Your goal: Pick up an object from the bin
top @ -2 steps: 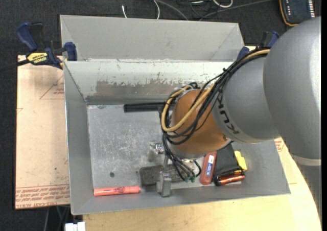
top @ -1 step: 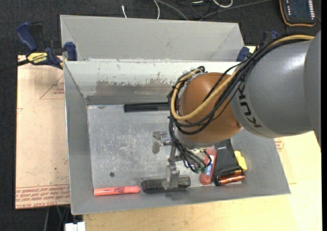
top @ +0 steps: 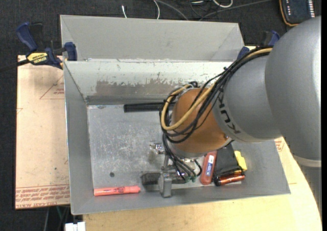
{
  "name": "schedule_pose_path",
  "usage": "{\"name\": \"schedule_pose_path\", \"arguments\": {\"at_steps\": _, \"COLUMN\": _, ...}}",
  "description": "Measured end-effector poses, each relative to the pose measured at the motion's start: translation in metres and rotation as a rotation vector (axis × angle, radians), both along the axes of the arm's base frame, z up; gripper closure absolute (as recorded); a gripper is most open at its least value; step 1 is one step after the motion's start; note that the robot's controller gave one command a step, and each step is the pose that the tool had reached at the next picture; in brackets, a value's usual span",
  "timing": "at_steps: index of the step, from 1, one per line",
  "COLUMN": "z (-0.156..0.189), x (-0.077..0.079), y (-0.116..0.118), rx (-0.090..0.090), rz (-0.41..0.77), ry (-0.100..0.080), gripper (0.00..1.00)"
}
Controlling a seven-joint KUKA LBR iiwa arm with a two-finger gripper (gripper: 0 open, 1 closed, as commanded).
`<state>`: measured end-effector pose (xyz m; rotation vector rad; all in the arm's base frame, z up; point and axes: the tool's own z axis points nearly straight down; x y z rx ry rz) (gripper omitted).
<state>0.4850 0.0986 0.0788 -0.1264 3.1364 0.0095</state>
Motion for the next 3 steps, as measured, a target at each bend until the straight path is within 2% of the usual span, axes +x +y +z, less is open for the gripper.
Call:
{"name": "schedule_pose_path", "arguments": {"at_steps": 1, "z": -0.002, "x": -0.001, "y": 0.008, "rx": 0.001, "rz": 0.139, "ry": -0.030, "gripper": 0.00}}
{"name": "schedule_pose_path", "arguments": {"at_steps": 2, "z": -0.004, "x": 0.001, "y": -0.006, "rx": 0.007, "rz": -0.016, "ry": -0.019, "gripper": 1.00}}
{"name": "schedule_pose_path", "arguments": {"at_steps": 3, "z": -0.004, "x": 0.001, "y": -0.006, "rx": 0.007, "rz": -0.017, "ry": -0.019, "gripper": 1.00}}
